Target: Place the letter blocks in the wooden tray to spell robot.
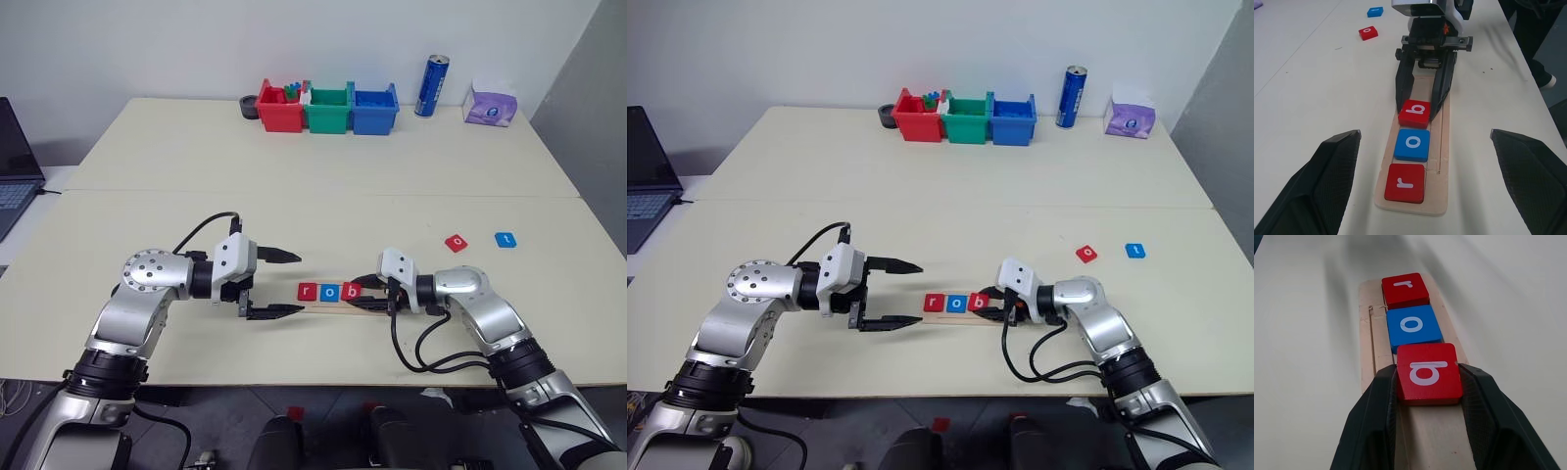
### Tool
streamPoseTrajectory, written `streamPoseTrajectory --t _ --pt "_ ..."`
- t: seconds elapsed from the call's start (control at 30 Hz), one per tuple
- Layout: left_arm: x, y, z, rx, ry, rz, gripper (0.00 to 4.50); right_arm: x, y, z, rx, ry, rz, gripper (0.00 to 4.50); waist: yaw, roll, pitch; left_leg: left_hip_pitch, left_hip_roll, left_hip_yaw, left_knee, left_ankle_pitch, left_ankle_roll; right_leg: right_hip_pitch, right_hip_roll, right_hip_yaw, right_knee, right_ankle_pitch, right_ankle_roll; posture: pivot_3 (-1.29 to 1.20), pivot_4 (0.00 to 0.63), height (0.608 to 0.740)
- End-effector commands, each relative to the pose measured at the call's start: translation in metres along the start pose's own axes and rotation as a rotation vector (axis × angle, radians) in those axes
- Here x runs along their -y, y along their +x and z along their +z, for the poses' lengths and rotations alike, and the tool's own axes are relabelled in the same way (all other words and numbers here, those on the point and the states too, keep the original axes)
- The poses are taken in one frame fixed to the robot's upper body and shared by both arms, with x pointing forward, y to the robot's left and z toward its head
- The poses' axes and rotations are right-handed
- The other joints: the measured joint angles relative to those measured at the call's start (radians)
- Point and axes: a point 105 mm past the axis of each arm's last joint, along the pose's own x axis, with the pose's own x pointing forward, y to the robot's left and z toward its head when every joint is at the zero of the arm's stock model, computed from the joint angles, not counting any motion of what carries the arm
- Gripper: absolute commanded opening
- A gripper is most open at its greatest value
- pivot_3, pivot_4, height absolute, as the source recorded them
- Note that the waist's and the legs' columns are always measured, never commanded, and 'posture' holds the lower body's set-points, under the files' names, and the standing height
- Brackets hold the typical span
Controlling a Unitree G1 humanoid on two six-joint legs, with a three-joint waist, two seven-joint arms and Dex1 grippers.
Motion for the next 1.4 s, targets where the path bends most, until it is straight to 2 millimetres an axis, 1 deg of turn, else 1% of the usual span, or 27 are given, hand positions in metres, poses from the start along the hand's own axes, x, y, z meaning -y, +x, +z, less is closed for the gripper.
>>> streamPoseTrajectory --t 0.03,0.23,0.3,0.33,0.43,0.47,0.53,0.77,0.87,1.13,1.4 --pt "-0.002 0.001 0.011 0.025 0.036 0.006 4.5 0.002 -0.003 0.011 0.021 -0.055 0.011 1.46 0.0 0.0 0.0 0.0 0.0 0.0 0.0 0.0 0.0 0.0 0.0 0.0 0.0 0.0 0.0 0.0 0.15 0.74" --pt "-0.002 0.001 0.011 0.025 0.035 0.006 4.5 0.002 -0.003 0.011 0.014 -0.056 0.019 1.46 0.0 0.0 0.0 0.0 0.0 0.0 0.0 0.0 0.0 0.0 0.0 0.0 0.0 0.0 0.0 0.0 0.15 0.74" --pt "-0.002 0.001 0.011 0.025 0.035 0.007 4.5 0.002 -0.003 0.01 0.011 -0.053 0.017 2.18 0.0 0.0 0.0 0.0 0.0 0.0 0.0 0.0 0.0 0.0 0.0 0.0 0.0 0.0 0.0 0.0 0.15 0.74" --pt "-0.002 0.001 0.011 0.025 0.035 0.007 4.5 0.003 -0.003 0.01 0.01 -0.052 0.017 2.39 0.0 0.0 0.0 0.0 0.0 0.0 0.0 0.0 0.0 0.0 0.0 0.0 0.0 0.0 0.0 0.0 0.15 0.74" --pt "-0.002 0.002 0.011 0.027 0.035 0.005 4.5 0.004 -0.004 0.01 0.011 -0.053 0.013 3.45 0.0 0.0 0.0 0.0 0.0 0.0 0.0 0.0 0.0 0.0 0.0 0.0 0.0 0.0 0.0 0.0 0.15 0.74" --pt "-0.002 0.002 0.011 0.028 0.034 0.005 4.5 0.004 -0.004 0.01 0.011 -0.053 0.011 3.73 0.0 0.0 0.0 0.0 0.0 0.0 0.0 0.0 0.0 0.0 0.0 0.0 0.0 0.0 0.0 0.0 0.15 0.74" --pt "-0.001 0.003 0.011 0.028 0.033 0.002 4.5 0.005 -0.005 0.011 0.011 -0.053 0.007 4.46 0.0 0.0 0.0 0.0 0.0 0.0 0.0 0.0 0.0 0.0 0.0 0.0 0.0 0.0 0.0 0.0 0.15 0.74" --pt "-0.001 0.004 0.01 0.032 0.03 0.0 4.5 0.01 -0.013 0.019 0.038 -0.047 -0.016 4.46 0.0 0.0 0.0 0.0 0.0 0.0 0.0 0.0 0.0 0.0 0.0 0.0 0.0 0.0 0.0 0.0 0.15 0.74" --pt "-0.002 0.005 0.01 0.036 0.03 -0.001 4.5 0.011 -0.014 0.019 0.038 -0.048 -0.021 4.46 0.0 0.0 0.0 0.0 0.0 0.0 0.0 0.0 0.0 0.0 0.0 0.0 0.0 0.0 0.0 0.0 0.15 0.74" --pt "0.0 0.006 0.009 0.038 0.026 -0.008 4.5 0.009 -0.011 0.015 0.028 -0.053 -0.027 4.46 0.0 0.0 0.0 0.0 0.0 0.0 0.0 0.0 0.0 0.0 0.0 0.0 0.0 0.0 0.0 0.0 0.15 0.74" --pt "0.001 0.004 0.007 0.033 0.022 -0.004 4.5 0.015 -0.01 0.014 0.029 -0.053 -0.053 4.46 0.0 0.0 0.0 0.0 0.0 0.0 0.0 0.0 0.0 0.0 0.0 0.0 0.0 0.0 0.0 0.0 0.15 0.74"
